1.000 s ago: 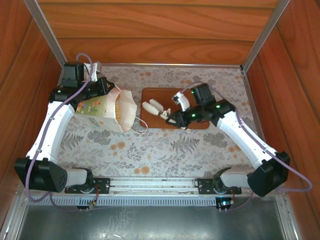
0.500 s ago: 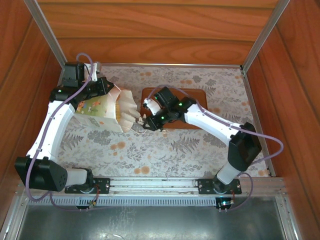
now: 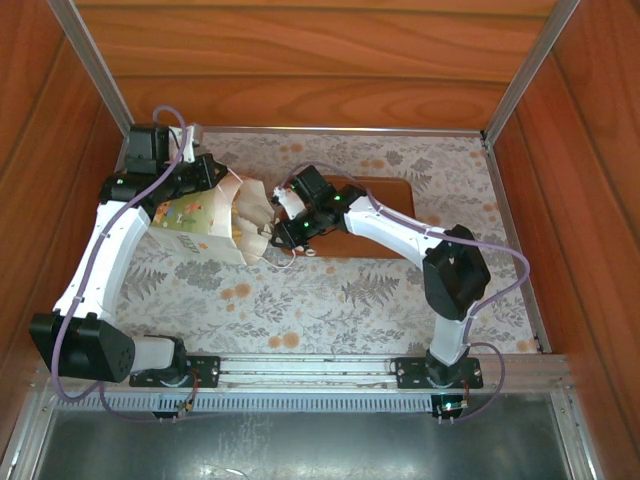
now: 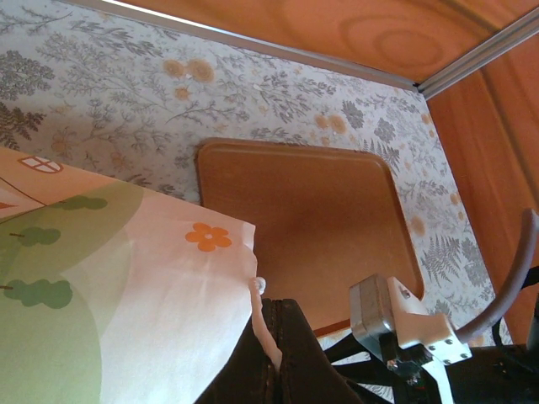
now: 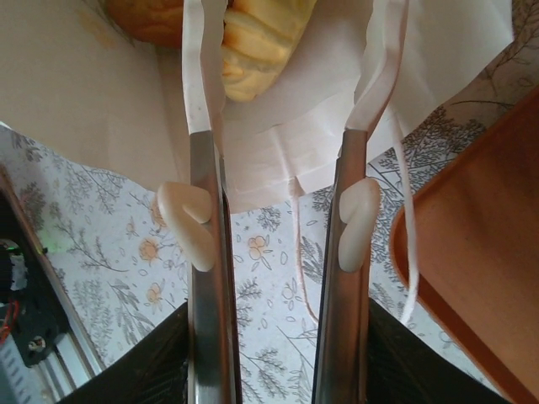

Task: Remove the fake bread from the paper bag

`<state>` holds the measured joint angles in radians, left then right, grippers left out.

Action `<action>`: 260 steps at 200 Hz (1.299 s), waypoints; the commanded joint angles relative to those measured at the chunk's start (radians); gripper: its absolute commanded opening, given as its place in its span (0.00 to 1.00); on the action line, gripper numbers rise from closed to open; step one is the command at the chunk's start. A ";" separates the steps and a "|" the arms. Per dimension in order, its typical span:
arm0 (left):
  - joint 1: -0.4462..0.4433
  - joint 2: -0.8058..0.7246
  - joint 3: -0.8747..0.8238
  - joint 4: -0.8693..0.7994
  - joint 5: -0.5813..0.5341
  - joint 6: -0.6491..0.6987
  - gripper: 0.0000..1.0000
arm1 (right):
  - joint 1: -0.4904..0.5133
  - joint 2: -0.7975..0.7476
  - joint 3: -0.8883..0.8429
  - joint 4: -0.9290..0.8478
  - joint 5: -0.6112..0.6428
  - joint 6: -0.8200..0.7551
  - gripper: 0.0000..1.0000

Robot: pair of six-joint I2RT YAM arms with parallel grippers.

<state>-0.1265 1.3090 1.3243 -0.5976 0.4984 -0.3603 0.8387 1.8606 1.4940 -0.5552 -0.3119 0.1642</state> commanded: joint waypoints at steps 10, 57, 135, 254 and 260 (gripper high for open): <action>0.006 -0.026 0.016 0.018 -0.018 0.009 0.00 | 0.008 0.003 -0.002 0.088 -0.064 0.090 0.49; 0.006 -0.031 0.016 0.018 -0.030 0.008 0.00 | 0.008 0.001 -0.008 0.119 -0.072 0.117 0.48; 0.007 -0.024 0.030 0.018 -0.032 0.003 0.00 | -0.019 -0.008 -0.025 0.266 -0.180 0.370 0.53; 0.006 -0.007 0.027 0.018 0.000 0.001 0.00 | -0.030 0.061 -0.065 0.567 -0.272 0.776 0.53; 0.006 -0.006 0.027 0.017 0.001 0.001 0.00 | -0.029 0.061 -0.069 0.566 -0.263 0.784 0.53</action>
<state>-0.1257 1.2987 1.3247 -0.5976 0.4782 -0.3603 0.8165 1.9060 1.3987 -0.0154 -0.5533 0.8925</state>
